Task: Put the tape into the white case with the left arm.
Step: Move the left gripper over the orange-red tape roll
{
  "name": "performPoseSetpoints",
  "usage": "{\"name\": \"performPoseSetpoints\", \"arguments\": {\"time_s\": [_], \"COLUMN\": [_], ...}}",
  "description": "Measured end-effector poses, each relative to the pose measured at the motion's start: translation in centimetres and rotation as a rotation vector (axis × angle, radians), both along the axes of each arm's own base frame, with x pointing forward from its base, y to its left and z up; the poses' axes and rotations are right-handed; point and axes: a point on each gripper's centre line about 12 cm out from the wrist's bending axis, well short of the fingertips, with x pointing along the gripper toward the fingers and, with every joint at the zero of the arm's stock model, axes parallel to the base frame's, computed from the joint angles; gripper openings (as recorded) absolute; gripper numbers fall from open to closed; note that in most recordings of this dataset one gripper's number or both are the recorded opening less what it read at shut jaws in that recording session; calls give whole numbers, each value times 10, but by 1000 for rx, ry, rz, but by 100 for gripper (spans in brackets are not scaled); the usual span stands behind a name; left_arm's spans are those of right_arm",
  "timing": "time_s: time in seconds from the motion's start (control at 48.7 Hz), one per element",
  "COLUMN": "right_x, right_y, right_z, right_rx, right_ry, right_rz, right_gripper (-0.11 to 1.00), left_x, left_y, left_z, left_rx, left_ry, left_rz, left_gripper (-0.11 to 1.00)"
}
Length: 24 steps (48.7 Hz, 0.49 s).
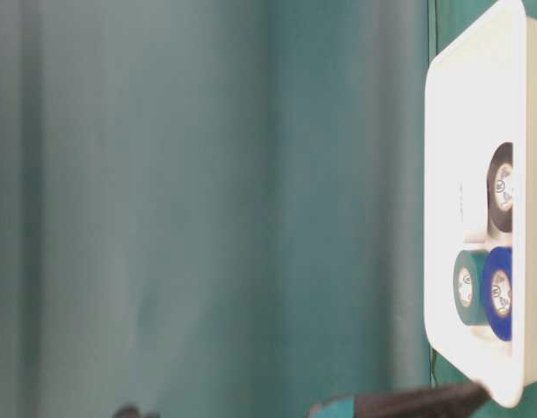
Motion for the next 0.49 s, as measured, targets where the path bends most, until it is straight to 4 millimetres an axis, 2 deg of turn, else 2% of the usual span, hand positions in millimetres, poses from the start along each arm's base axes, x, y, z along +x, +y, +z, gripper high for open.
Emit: {"name": "performPoseSetpoints", "arguments": {"time_s": [0.493], "right_x": [0], "right_y": [0], "right_z": [0], "right_rx": [1], "right_ry": [0], "right_rz": [-1], "right_gripper": [-10], "left_x": [67], "left_y": [-11], "left_z": [-4], "left_rx": [-1], "left_ry": [-8], "left_rz": [0], "left_gripper": [95]}}
